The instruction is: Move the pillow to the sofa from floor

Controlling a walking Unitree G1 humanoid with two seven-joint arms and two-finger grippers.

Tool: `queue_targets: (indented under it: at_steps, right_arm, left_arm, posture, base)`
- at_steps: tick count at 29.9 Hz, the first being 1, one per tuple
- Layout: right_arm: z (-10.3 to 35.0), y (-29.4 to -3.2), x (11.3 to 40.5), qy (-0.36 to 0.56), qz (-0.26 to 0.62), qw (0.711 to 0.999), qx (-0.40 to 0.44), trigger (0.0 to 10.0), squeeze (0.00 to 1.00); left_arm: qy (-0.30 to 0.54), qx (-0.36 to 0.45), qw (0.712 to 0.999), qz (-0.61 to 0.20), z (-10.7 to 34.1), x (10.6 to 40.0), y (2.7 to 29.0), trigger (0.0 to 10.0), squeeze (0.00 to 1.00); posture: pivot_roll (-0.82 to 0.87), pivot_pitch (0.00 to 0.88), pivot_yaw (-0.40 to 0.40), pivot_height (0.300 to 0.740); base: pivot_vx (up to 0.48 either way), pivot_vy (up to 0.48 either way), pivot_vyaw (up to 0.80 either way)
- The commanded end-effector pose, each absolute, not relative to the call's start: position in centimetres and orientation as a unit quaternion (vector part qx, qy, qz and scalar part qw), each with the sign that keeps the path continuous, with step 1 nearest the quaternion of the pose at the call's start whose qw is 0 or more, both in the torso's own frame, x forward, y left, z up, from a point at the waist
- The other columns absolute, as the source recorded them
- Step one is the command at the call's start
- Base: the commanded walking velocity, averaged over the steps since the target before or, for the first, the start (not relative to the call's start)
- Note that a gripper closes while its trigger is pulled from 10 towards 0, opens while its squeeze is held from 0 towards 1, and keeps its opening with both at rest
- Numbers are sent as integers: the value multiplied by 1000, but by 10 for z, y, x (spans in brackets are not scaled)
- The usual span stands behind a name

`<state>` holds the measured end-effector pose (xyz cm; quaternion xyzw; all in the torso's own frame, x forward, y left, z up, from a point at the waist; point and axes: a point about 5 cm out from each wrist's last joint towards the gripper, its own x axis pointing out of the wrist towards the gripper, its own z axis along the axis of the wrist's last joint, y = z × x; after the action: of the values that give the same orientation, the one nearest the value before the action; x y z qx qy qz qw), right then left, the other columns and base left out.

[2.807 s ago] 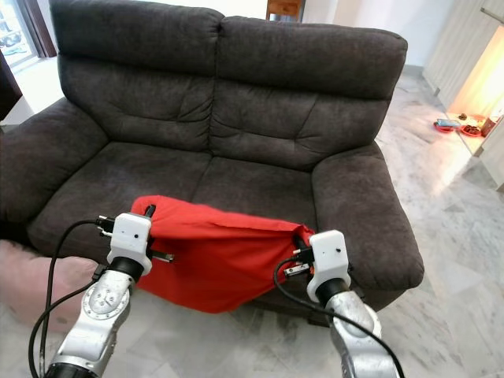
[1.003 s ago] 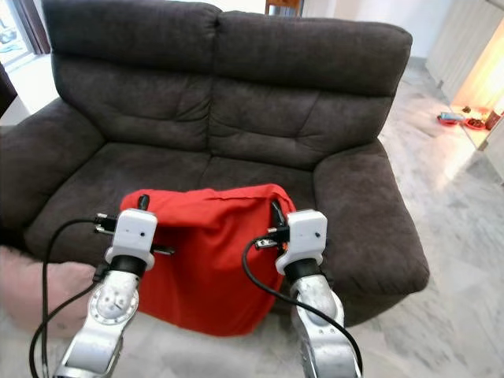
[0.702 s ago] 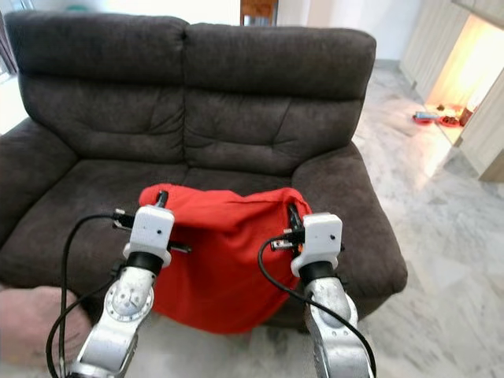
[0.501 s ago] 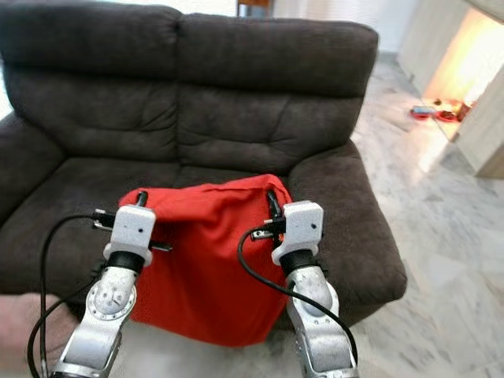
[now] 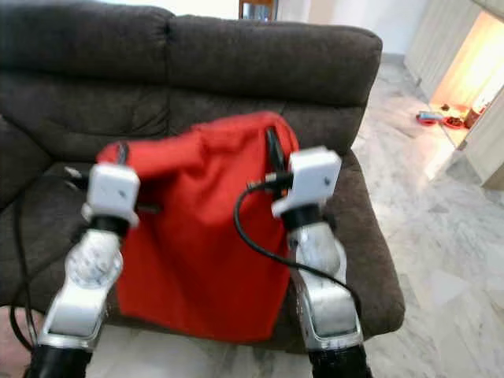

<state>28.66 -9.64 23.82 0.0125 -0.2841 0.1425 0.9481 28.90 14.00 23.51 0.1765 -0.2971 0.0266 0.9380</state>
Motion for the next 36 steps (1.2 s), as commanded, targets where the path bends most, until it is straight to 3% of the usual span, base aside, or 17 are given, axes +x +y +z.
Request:
queue_targets:
  at_steps: [1,15,24,36]
  right_arm:
    - [241,-97,285,-291,152,944,12,10000,0]
    - [211,-91,285,-220,187,957,-5,10000,0]
    - [216,-115,294,-226,96,969,6,10000,0]
    - [250,-139,303,-298,14,954,17,10000,0]
  left_arm:
    - [-359,170,918,12,262,281,128,10000,0]
    - [-330,173,927,-36,250,279,117,10000,0]
    - [-331,169,927,-60,249,279,112,10000,0]
    - [-346,144,919,-124,259,277,101,10000,0]
  posture:
    - [137,0,-58,740]
    - [136,0,-55,740]
    - [136,0,-51,740]
    - [144,0,-46,740]
  base:
    - [371,0,0]
    - [248,0,0]
    - [0,0,0]
    - [0,0,0]
